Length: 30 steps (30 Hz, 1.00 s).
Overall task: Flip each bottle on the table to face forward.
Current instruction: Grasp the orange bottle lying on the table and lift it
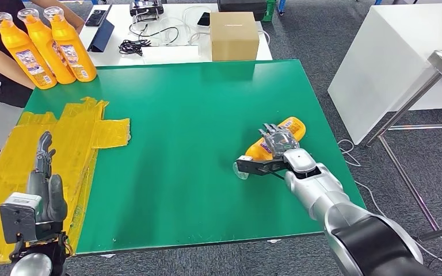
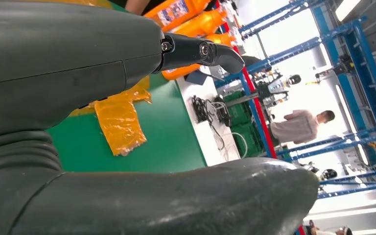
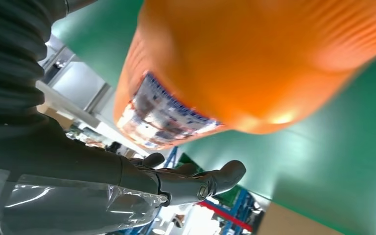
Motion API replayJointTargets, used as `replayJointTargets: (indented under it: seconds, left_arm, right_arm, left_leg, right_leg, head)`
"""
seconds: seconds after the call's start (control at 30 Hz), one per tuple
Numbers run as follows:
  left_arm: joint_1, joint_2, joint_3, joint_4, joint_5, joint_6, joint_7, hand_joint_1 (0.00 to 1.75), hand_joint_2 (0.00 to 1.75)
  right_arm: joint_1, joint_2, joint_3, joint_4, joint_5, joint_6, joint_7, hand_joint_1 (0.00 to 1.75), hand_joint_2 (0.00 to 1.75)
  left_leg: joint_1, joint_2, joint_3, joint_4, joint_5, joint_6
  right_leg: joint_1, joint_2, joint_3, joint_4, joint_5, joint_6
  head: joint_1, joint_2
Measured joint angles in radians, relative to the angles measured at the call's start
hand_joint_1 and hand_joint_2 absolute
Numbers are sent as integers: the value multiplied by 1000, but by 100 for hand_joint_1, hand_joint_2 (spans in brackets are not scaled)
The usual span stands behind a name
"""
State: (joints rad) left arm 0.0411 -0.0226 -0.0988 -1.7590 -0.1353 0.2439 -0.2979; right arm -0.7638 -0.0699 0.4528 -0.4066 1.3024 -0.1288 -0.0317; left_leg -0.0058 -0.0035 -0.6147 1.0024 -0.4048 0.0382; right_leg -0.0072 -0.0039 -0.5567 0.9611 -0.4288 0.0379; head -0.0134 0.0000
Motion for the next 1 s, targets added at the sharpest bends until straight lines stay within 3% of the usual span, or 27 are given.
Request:
replayJointTargets:
  seconds: [0.4,0.53,1.0]
  left_arm:
    - [-17,0,-15,0,13,-7,1,0,0]
    - [-25,0,-21,0,23,-9,1,0,0]
    - [-28,5,-28,0,56,4,-2,0,0]
  right_arm:
    - [13,73,12,14,-18,15,-8,0,175]
    - [27,110,15,22,-33,31,-8,175,175]
    - [48,119,14,50,-96,86,1,175,175]
  left_leg:
    - [0,1,0,0,0,0]
    - [1,1,1,0,0,0]
    - [1,0,10,0,-1,-1]
  right_leg:
    - [0,0,0,0,0,0]
    - [0,0,0,0,0,0]
    - [0,0,-2,-1,-1,-1]
  head:
    - [0,0]
    - [0,0]
    - [0,0]
